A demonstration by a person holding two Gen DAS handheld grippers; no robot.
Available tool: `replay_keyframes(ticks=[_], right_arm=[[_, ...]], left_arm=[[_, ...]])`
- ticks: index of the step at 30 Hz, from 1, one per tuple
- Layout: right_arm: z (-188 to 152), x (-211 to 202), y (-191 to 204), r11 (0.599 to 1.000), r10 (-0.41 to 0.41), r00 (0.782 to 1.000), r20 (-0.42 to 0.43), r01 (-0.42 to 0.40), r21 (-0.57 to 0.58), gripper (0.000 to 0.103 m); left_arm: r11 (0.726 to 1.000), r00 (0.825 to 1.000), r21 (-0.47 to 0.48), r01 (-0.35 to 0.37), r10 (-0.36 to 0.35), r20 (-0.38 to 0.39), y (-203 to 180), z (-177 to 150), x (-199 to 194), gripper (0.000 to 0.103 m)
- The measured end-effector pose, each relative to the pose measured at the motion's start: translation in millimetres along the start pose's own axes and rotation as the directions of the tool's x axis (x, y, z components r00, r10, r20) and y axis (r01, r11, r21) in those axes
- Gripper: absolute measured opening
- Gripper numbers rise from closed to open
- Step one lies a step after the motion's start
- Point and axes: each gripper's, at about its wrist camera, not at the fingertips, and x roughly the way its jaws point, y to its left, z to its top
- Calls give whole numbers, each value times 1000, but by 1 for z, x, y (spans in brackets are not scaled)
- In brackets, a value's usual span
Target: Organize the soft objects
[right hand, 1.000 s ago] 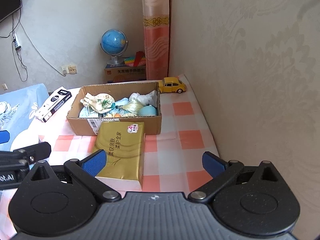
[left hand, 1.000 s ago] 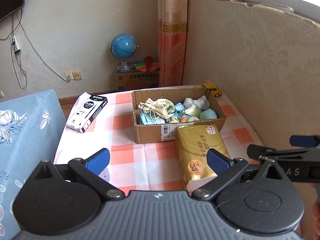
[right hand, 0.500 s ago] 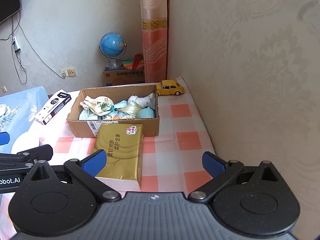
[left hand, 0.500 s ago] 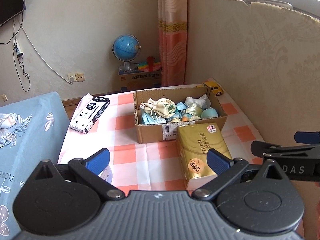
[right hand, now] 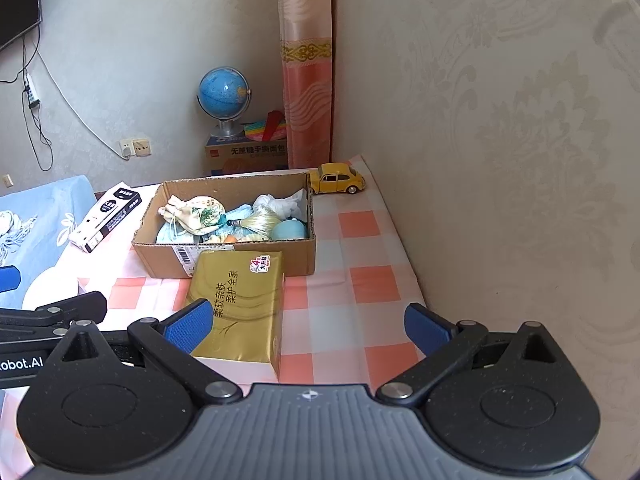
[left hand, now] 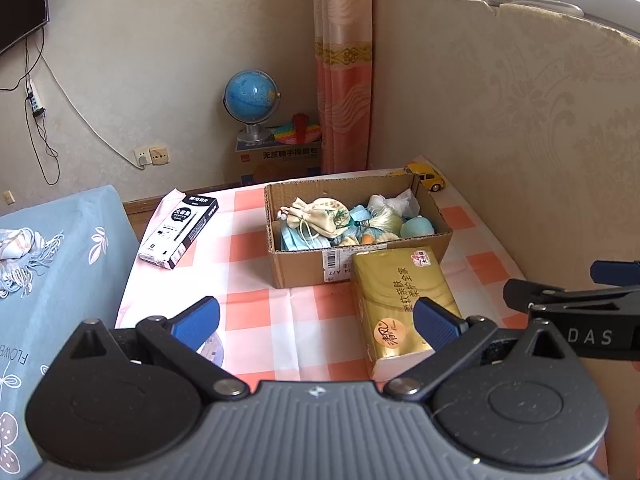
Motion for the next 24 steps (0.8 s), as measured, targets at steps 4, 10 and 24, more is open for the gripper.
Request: replay_keyframes(ticks=[4,10,24], right_arm=[[0,0,-1,1000,0,1000,-1,0,1,103],[0,1,-1,1000,-1,1000,-3,1,2,103],[-1,1,0,1000,-6,1000,-3,6,-3,103]], left_arm=[[1000,1000,1,1,-1,0,0,0,0,103],[1000,1000,0,0,0,-1,0,0,0,103],[1000,1000,1,-1,1,-3,0,-1,0,103]])
